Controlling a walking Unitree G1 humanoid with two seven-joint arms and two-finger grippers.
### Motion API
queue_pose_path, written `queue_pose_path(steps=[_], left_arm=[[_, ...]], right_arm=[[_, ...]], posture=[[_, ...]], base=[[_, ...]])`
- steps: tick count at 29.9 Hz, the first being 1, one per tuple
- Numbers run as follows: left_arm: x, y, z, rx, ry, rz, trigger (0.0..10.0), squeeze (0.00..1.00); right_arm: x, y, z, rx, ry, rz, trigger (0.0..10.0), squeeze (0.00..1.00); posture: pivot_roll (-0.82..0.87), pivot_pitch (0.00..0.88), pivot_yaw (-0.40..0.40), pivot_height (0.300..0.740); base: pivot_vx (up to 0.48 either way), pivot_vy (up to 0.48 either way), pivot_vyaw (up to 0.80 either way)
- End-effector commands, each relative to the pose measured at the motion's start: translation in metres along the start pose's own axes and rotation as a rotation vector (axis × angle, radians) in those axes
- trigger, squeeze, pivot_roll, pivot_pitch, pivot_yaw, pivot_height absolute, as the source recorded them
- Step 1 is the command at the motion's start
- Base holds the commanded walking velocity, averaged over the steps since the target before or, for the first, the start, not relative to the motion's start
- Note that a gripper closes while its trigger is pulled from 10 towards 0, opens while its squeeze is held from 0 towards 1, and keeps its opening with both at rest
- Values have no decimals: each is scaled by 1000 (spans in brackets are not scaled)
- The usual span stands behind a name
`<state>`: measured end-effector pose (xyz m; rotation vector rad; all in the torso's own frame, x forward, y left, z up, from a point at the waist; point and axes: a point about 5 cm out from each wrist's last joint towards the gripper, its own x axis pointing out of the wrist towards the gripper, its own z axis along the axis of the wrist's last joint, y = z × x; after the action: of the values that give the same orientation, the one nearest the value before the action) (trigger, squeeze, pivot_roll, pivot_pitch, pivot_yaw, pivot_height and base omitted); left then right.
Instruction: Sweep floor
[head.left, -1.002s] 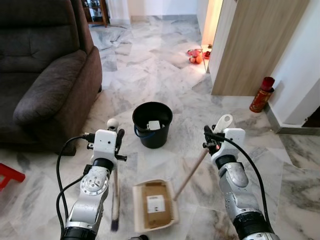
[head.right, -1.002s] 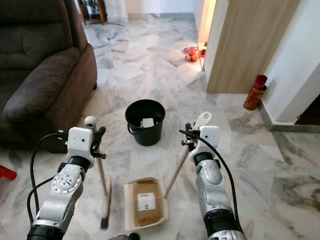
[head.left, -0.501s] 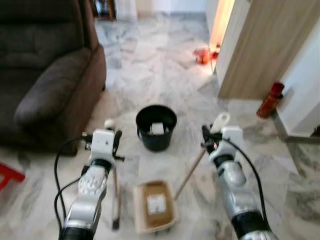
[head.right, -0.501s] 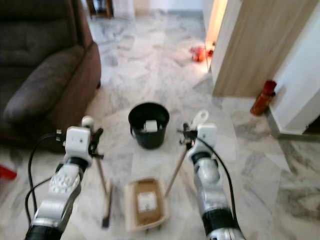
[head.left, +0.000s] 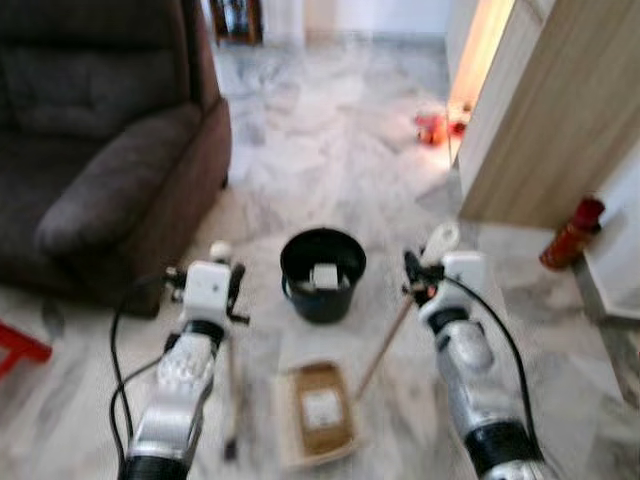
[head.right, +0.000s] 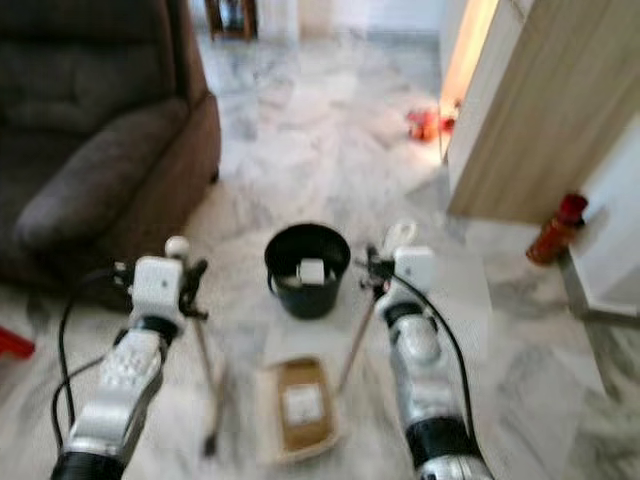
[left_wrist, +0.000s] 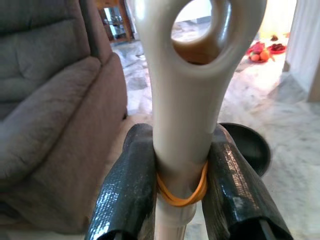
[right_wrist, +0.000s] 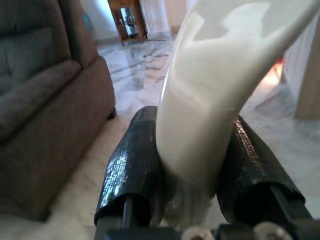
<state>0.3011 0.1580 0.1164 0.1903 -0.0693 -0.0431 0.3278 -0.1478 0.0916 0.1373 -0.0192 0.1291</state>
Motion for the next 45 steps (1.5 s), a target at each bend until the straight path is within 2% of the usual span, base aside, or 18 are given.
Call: queue_pose_path(steps=[1, 13, 20, 23, 25, 28, 33, 35, 43, 45], left_arm=[[2, -5, 8, 2, -35, -13, 10000, 0], [0, -4, 7, 1, -45, -18, 10000, 0], [-2, -1, 6, 6, -44, -14, 10000, 0], [-3, -1, 5, 8, -39, -15, 10000, 0], [-3, -1, 5, 9, -38, -17, 10000, 0], [-2, -2, 5, 10, -38, -21, 10000, 0], [-1, -2, 5, 11, -36, -25, 10000, 0], [-2, -3, 5, 9, -34, -30, 10000, 0], [-2, -3, 4, 8, -33, -31, 10000, 0], [-2, -3, 4, 8, -34, -32, 10000, 0]], right_arm=[[3, -9, 13, -14, -53, -22, 10000, 0], [4, -12, 16, -22, -61, -47, 10000, 0], [3, -19, 28, -50, -79, -70, 10000, 0], [0, -21, 43, -58, -119, -60, 10000, 0], [-1, -21, 45, -66, -123, -57, 10000, 0], [-7, -17, 61, -87, -139, -36, 10000, 0], [-9, -14, 74, -91, -155, -23, 10000, 0], [-11, -11, 90, -118, -175, 18, 10000, 0], [-13, -11, 97, -142, -161, 38, 10000, 0], [-17, -11, 106, -134, -161, 31, 10000, 0]], posture=[[118, 59, 30, 740], [119, 64, 31, 740], [113, 76, 33, 740], [104, 84, 36, 740], [102, 84, 37, 740], [99, 88, 42, 740], [95, 91, 44, 740], [91, 92, 46, 740], [92, 91, 45, 740], [91, 90, 46, 740]], base=[[356, 0, 0], [30, 0, 0], [0, 0, 0], [0, 0, 0], [0, 0, 0], [0, 0, 0], [0, 0, 0], [0, 0, 0], [0, 0, 0], [0, 0, 0]])
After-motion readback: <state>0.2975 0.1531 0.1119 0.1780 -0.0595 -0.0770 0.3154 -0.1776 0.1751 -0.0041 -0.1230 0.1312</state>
